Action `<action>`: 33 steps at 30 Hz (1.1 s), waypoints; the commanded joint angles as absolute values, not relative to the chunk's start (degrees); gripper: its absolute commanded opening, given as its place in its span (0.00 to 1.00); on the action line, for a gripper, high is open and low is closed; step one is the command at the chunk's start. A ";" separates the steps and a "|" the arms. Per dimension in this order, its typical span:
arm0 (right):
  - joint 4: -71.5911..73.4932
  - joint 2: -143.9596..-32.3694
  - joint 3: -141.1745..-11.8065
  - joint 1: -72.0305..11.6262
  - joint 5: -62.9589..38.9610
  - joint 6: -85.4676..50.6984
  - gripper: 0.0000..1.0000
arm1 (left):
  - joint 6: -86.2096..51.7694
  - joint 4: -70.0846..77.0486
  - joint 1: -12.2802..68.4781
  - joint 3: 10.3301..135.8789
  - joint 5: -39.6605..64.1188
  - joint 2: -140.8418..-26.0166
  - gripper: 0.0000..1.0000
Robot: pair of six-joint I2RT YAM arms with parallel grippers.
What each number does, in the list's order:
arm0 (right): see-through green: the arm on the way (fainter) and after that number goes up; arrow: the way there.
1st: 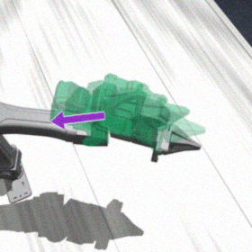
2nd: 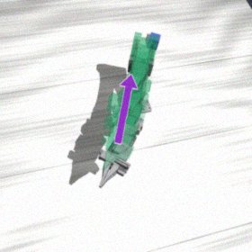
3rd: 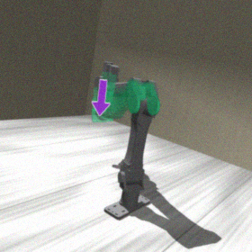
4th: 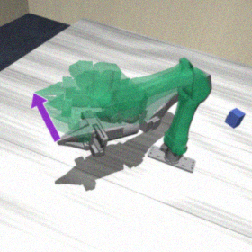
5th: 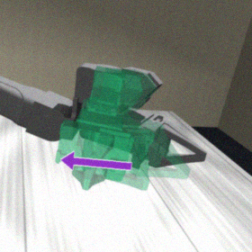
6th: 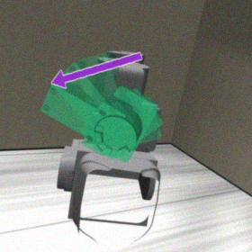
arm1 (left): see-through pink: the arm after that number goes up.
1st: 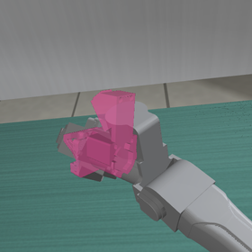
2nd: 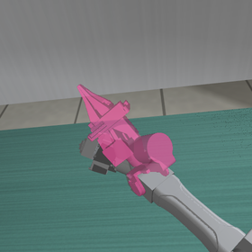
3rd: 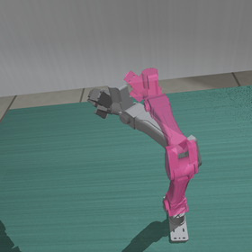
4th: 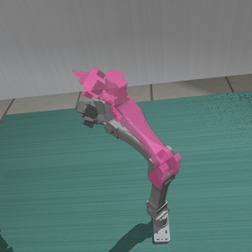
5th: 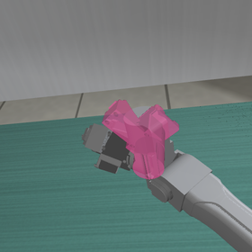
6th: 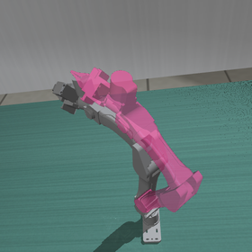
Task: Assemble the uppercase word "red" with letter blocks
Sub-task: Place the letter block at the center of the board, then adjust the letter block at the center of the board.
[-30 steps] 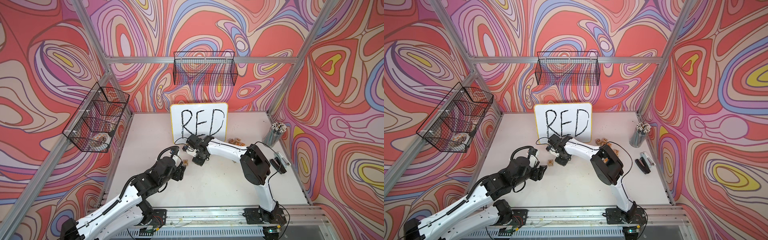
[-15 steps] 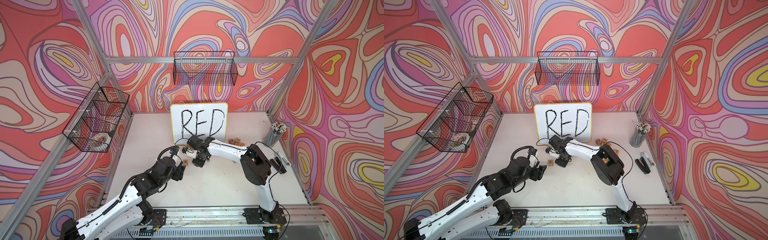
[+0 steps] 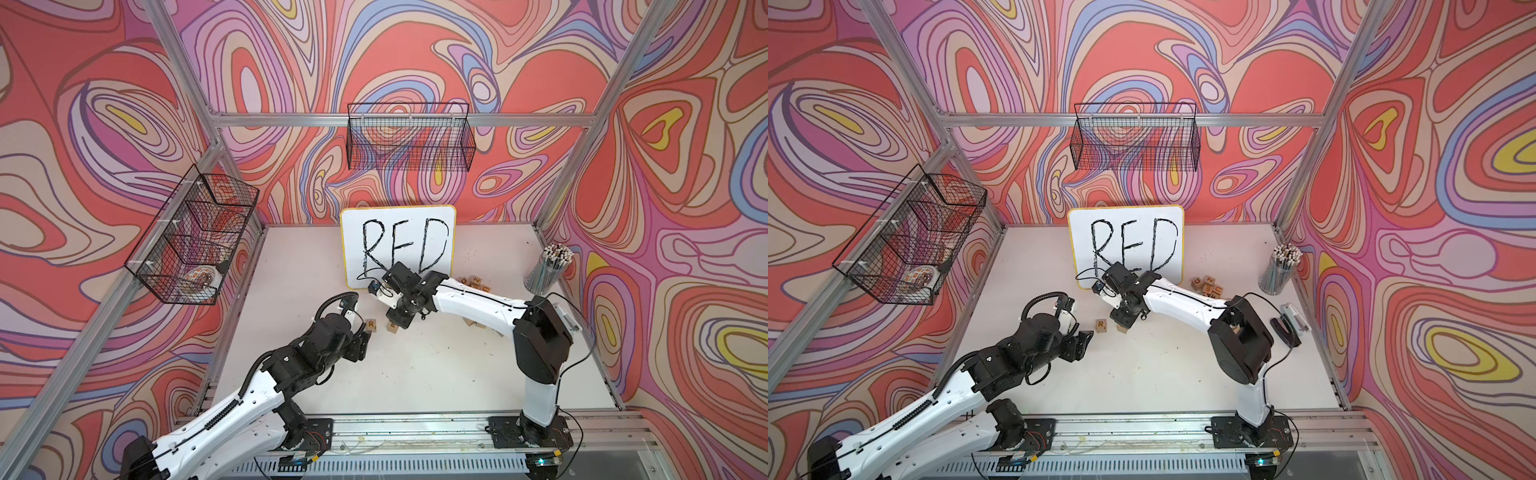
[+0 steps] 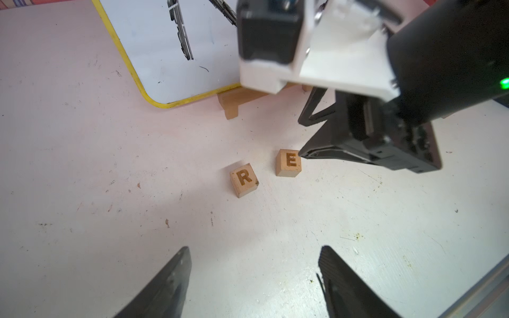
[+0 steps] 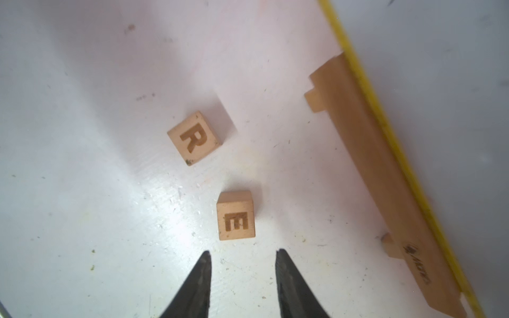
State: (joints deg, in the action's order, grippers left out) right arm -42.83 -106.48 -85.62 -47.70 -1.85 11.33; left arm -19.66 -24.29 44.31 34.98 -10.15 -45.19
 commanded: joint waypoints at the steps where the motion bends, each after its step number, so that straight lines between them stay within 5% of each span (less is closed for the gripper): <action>1: -38.82 -102.22 -83.51 -48.09 0.82 0.82 0.41 | -19.16 -25.36 44.56 36.16 -10.99 -44.92 0.76; 13: -35.16 -103.70 -77.12 -54.20 11.05 -51.10 0.39 | -18.55 -22.81 44.01 35.68 -9.60 -46.41 0.76; 19: -45.78 -109.21 -84.71 -54.18 16.20 -56.98 0.44 | -18.83 -22.87 44.04 35.24 -9.36 -45.44 0.76; 33: -46.11 -110.90 -85.87 -54.16 14.12 -65.27 0.50 | -19.16 -23.56 44.01 35.09 -10.30 -44.52 0.76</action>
State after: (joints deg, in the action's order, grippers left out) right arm -45.08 -109.73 -84.84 -54.17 14.02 -62.35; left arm -19.25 -23.79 44.25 34.98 -9.69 -45.12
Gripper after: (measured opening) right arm 0.500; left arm 0.761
